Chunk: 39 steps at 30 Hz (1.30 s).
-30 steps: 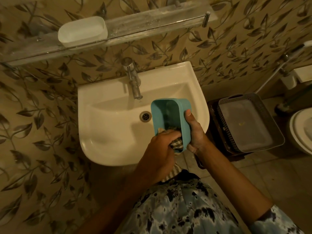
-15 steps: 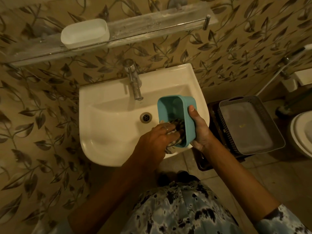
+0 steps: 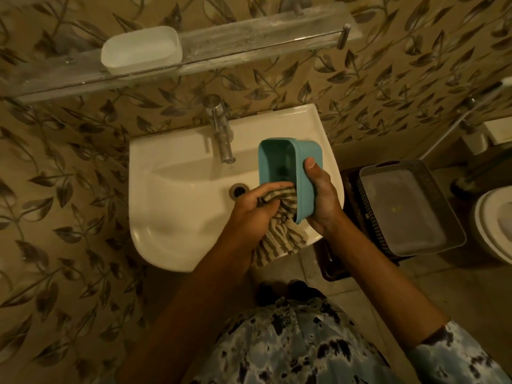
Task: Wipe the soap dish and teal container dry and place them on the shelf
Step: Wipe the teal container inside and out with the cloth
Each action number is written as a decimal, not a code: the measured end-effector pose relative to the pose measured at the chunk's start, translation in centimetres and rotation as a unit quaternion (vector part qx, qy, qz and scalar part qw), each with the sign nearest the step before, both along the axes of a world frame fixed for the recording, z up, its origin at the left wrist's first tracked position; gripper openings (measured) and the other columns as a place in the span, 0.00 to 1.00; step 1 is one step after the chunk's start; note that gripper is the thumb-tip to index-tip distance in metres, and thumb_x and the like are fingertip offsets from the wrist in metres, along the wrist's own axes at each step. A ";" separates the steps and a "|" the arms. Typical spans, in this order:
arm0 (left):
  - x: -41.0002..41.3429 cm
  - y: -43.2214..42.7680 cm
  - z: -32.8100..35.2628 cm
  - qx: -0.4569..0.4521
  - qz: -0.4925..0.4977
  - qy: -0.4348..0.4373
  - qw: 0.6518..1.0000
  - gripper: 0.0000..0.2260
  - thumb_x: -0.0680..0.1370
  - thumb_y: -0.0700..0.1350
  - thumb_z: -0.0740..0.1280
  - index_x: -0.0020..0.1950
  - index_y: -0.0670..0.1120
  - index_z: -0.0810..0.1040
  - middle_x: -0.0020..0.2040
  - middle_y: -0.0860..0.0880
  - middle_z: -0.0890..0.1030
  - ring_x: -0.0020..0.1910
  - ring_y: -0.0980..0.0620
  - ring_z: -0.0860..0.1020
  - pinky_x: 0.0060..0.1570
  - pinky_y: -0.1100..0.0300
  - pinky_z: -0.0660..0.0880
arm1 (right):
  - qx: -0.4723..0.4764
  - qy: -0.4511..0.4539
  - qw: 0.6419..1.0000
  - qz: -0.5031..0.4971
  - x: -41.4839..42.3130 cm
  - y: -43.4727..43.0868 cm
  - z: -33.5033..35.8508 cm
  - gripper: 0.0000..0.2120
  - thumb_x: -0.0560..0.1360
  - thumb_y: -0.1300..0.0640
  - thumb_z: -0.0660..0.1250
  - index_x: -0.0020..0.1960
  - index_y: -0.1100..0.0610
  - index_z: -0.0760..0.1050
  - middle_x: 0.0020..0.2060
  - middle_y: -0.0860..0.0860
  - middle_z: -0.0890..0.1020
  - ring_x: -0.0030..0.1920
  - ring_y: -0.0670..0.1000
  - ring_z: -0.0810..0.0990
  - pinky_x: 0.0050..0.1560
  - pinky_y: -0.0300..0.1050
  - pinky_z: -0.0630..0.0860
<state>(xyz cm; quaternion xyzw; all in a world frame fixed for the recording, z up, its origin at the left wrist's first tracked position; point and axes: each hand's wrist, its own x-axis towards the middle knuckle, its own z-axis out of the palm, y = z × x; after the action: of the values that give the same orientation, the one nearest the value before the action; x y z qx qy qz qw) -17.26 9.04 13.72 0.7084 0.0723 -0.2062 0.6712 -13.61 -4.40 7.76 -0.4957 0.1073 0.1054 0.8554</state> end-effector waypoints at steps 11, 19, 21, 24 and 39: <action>-0.5 2.7 -3.5 0.361 -0.245 -0.344 0.831 0.15 0.72 0.31 0.67 0.58 0.39 0.81 0.64 0.40 0.77 0.66 0.43 0.73 0.64 0.50 0.74 | -0.013 0.043 0.999 0.028 -0.4 -0.2 -0.3 0.45 0.54 0.34 0.79 0.62 0.61 0.74 0.48 0.58 0.82 0.47 0.55 0.82 0.51 0.52 0.80; -1.7 0.2 -2.1 0.305 -0.125 -0.272 0.904 0.20 0.72 0.31 0.60 0.60 0.44 0.79 0.59 0.47 0.79 0.60 0.49 0.76 0.58 0.67 0.73 | -0.028 -0.018 0.998 0.056 0.0 -0.1 0.6 0.37 0.55 0.33 0.78 0.54 0.57 0.77 0.40 0.51 0.85 0.41 0.50 0.84 0.42 0.44 0.82; -1.8 -0.2 -1.3 0.255 -0.090 -0.237 0.933 0.19 0.74 0.31 0.62 0.62 0.45 0.78 0.59 0.49 0.80 0.59 0.54 0.76 0.57 0.72 0.72 | -0.027 -0.028 0.998 0.057 0.2 0.2 0.8 0.37 0.56 0.34 0.78 0.54 0.57 0.77 0.40 0.51 0.85 0.41 0.49 0.84 0.40 0.43 0.81; -1.3 0.0 -0.2 0.163 -0.074 -0.154 0.972 0.15 0.76 0.31 0.62 0.58 0.46 0.80 0.54 0.50 0.82 0.54 0.57 0.79 0.53 0.70 0.76 | -0.026 -0.037 0.998 0.045 0.3 0.5 0.5 0.39 0.56 0.33 0.77 0.56 0.57 0.76 0.44 0.53 0.84 0.45 0.51 0.83 0.46 0.47 0.81; -1.1 2.2 -2.2 0.425 -0.284 -0.349 0.786 0.14 0.72 0.37 0.70 0.57 0.44 0.80 0.55 0.45 0.81 0.56 0.45 0.78 0.44 0.48 0.80 | 0.004 0.009 0.998 0.055 -2.1 0.3 -0.9 0.45 0.54 0.32 0.78 0.60 0.60 0.74 0.46 0.55 0.84 0.46 0.53 0.83 0.49 0.48 0.81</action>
<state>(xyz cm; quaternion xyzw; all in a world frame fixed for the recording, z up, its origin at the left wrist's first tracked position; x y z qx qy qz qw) -18.33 11.23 11.54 0.9340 -0.2912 -0.0742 0.1933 -15.68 -4.08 6.82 -0.4964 0.0872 0.1567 0.8494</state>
